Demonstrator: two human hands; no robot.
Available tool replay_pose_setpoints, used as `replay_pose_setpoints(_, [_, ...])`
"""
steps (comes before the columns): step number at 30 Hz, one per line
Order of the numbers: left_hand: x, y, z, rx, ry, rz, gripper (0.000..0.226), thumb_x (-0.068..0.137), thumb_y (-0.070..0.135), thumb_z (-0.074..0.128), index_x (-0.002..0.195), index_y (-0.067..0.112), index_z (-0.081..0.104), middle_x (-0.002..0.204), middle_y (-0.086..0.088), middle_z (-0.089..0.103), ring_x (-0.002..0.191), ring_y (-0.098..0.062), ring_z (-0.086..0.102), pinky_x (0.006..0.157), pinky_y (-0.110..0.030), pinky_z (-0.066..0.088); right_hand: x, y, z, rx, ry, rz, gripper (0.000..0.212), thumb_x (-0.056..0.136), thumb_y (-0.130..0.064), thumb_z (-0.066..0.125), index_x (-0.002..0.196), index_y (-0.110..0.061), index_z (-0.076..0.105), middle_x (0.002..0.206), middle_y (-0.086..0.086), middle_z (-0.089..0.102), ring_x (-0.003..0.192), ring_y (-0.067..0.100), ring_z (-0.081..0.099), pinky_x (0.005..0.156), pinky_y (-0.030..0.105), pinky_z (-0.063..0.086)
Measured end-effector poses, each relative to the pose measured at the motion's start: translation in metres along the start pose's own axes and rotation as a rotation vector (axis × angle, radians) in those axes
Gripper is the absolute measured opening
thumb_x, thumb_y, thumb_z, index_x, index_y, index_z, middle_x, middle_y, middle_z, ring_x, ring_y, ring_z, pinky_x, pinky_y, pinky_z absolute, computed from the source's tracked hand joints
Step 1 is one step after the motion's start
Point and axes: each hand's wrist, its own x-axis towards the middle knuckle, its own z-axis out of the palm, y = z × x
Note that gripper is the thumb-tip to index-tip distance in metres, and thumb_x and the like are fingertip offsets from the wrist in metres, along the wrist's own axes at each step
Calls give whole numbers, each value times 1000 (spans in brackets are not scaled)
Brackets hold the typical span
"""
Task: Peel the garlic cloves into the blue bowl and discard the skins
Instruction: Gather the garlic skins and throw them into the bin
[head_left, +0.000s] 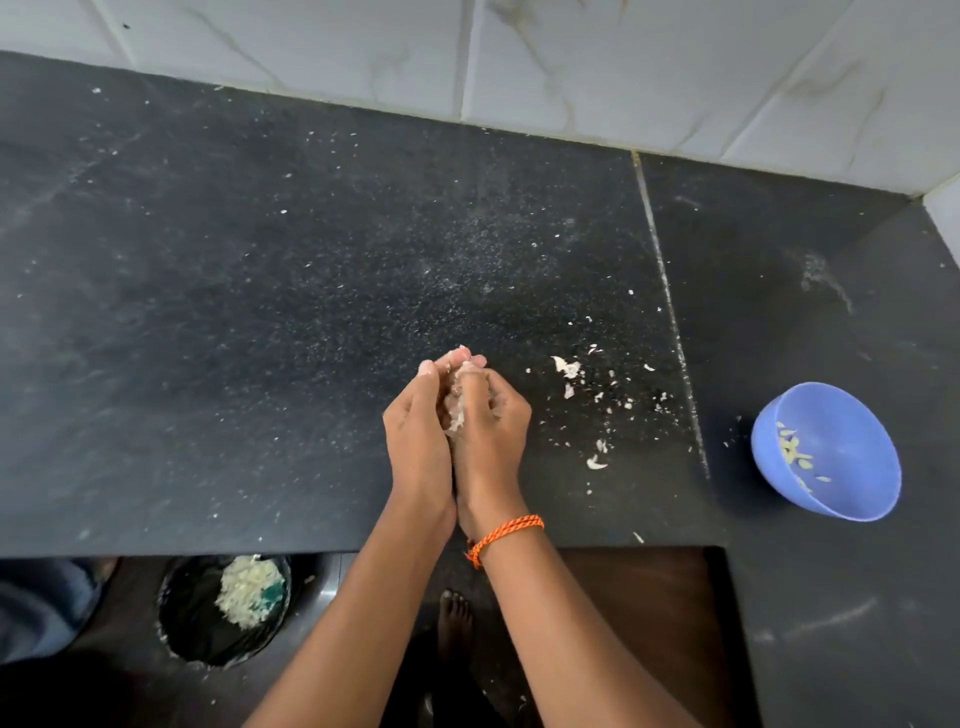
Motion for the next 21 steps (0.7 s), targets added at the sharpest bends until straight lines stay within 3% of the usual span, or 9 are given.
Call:
replay_pose_setpoints(4, [-13,23,-41,-60,127,85,40,115,24,48,111,3,81,111,-11,82,111,-27,78,100,-41,61,-37,9,36,-54,-141,-30,30,105,-6,53,83,-2,72,74,3,68,71,15,62,66,34,53])
replay_pose_setpoints(9, [-35,35,-103,-141,266,173,37,114,20,48,112,2,81,112,-13,82,111,-26,78,99,-38,60,-84,33,74,-73,-275,-11,32,100,4,51,68,1,59,68,5,57,65,14,51,57,29,46])
replay_pose_setpoints(11, [-46,36,-129,-184,315,204,37,114,20,48,111,5,82,113,-12,82,112,-25,78,98,-35,59,-105,46,87,-97,-345,-2,39,99,6,51,63,-9,54,66,1,54,63,11,47,57,29,42])
replay_pose_setpoints(13, [-57,34,-161,-274,372,227,36,113,18,49,108,6,82,113,-12,82,114,-23,77,97,-32,58,-128,61,98,-128,-436,0,42,98,7,51,64,-16,57,69,-4,58,65,7,51,61,26,44])
replay_pose_setpoints(18, [-74,-2,-245,-486,594,257,32,104,21,54,110,4,80,118,-17,79,122,-31,73,104,-36,56,-178,126,114,-167,-673,38,30,97,11,51,77,-4,67,79,-2,66,78,7,60,76,28,49])
replay_pose_setpoints(21, [-59,-45,-297,-638,694,215,31,103,20,53,101,5,80,105,-11,78,110,-24,74,100,-33,56,-187,195,119,-233,-740,110,30,97,7,52,77,-9,69,80,-6,67,82,7,61,80,30,50])
